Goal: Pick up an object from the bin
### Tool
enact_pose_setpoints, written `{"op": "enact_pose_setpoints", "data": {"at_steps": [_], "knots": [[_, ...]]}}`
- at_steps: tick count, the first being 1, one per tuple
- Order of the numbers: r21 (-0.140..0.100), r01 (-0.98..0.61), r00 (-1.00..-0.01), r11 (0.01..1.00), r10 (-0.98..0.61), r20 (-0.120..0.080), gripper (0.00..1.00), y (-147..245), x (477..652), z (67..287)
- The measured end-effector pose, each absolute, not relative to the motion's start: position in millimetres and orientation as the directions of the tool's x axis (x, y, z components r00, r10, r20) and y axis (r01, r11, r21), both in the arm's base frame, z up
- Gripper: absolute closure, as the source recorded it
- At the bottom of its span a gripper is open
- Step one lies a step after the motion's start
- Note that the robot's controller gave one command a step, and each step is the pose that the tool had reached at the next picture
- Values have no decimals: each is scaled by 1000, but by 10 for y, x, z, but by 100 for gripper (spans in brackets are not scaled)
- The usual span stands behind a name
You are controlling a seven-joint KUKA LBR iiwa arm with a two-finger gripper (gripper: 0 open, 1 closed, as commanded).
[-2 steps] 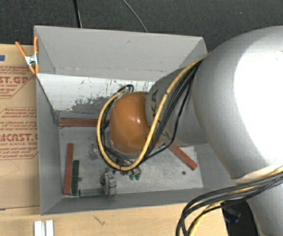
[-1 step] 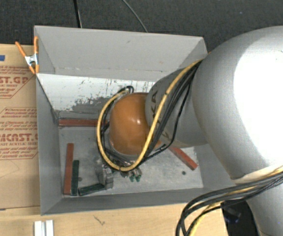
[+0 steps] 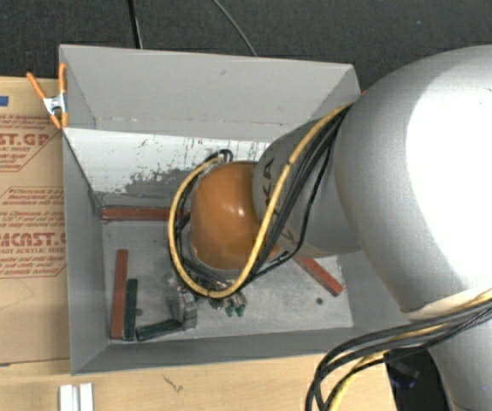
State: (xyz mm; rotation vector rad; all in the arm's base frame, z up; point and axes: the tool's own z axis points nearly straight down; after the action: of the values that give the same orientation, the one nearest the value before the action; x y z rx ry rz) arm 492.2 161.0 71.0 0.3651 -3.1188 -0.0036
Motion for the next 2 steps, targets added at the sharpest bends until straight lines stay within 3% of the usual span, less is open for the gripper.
{"op": "enact_pose_setpoints", "data": {"at_steps": [1, 2], "knots": [[-2, -535, -845, 845, -535, -3, 0, 1288, 4992, 1264], [0, -534, -845, 845, -534, -1, 0, 1296, 4983, 1252]]}}
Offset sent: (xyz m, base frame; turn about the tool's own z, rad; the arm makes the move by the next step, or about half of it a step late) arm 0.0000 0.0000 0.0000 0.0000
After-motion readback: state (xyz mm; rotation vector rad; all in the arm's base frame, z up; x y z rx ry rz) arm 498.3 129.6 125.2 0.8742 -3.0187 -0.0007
